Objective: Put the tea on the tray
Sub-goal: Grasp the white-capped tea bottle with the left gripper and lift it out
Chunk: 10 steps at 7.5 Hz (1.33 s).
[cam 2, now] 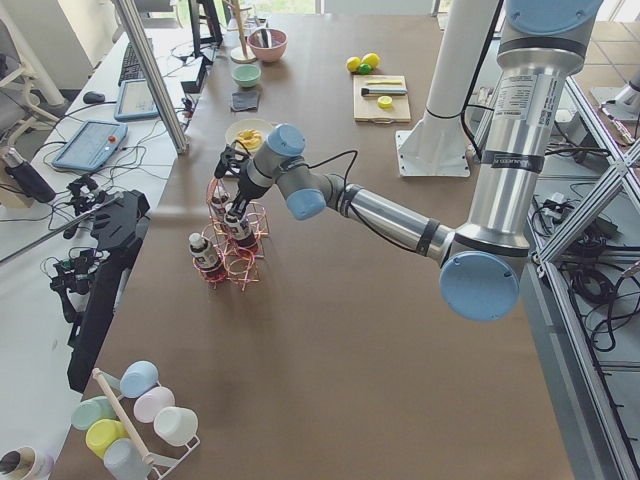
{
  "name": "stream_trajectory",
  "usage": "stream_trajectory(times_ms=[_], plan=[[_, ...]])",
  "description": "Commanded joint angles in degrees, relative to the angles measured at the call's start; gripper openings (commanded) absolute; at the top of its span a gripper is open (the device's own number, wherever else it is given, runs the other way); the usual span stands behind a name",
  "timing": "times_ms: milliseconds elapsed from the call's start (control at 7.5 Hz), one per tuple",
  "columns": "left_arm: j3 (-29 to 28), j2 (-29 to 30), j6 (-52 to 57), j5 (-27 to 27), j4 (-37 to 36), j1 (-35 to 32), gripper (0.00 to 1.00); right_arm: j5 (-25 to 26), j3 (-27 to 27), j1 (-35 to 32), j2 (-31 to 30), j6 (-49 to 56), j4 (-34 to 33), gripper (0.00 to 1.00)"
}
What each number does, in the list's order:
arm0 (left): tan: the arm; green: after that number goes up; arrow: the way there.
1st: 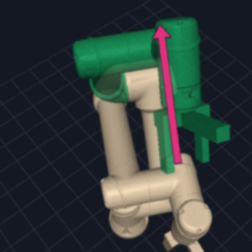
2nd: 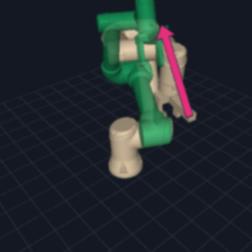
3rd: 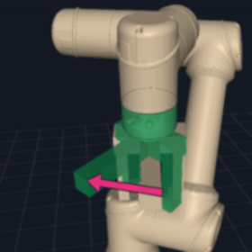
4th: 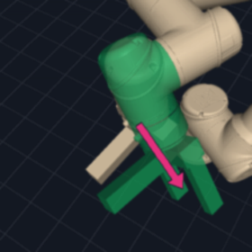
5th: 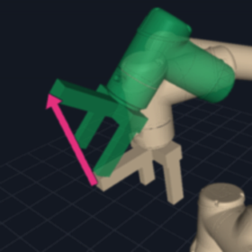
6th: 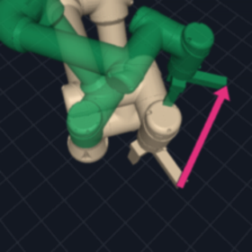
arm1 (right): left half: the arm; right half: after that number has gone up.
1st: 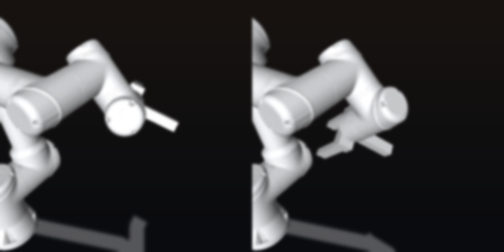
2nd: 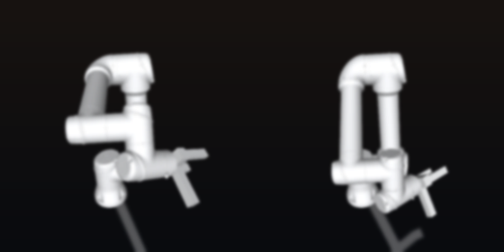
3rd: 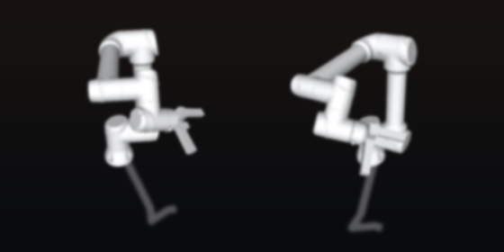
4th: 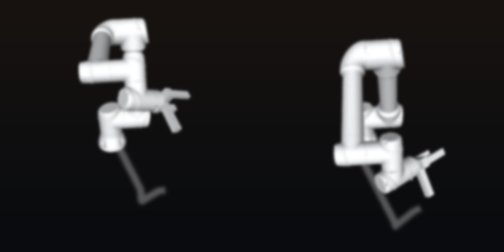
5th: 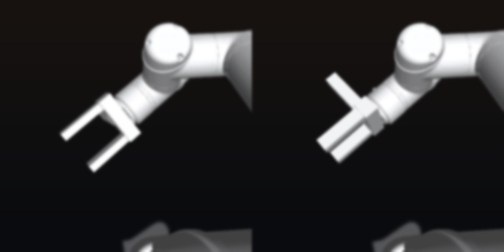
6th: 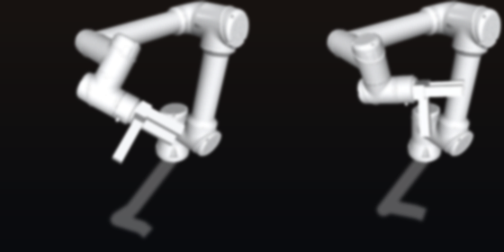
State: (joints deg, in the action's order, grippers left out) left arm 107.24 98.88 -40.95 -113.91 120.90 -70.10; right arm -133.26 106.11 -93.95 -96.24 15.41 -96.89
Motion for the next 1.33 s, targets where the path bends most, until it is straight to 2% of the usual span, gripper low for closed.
stream_trajectory(times_ms=[0,267,533,667,933,1067,1200], plan=[[9.9,-0.6,3.2,-2.2,-10.9,-5.4,0.0,0.0,0.0,0.0,0.0,0.1,-0.1,1.0],[17.0,-1.8,1.6,-2.2,-17.6,-3.7,0.0,-0.1,0.0,0.0,0.0,0.0,0.0,1.0],[19.5,-0.2,-8.4,-0.4,-18.7,3.5,0.0,0.0,0.1,0.0,0.1,0.0,0.0,1.0],[19.6,3.5,-11.1,2.8,-22.6,6.8,0.0,0.0,0.1,0.0,0.2,0.0,0.0,1.0],[18.6,17.7,-11.6,5.1,-38.1,12.4,0.0,0.0,0.1,0.0,0.1,0.0,0.5,1.0],[16.0,22.4,-10.9,8.4,-39.1,16.9,0.0,0.1,0.1,0.0,0.2,0.0,0.5,1.0],[15.2,24.9,-10.6,15.2,-38.8,23.9,0.0,0.1,0.0,0.0,0.2,0.0,0.5,1.0]])
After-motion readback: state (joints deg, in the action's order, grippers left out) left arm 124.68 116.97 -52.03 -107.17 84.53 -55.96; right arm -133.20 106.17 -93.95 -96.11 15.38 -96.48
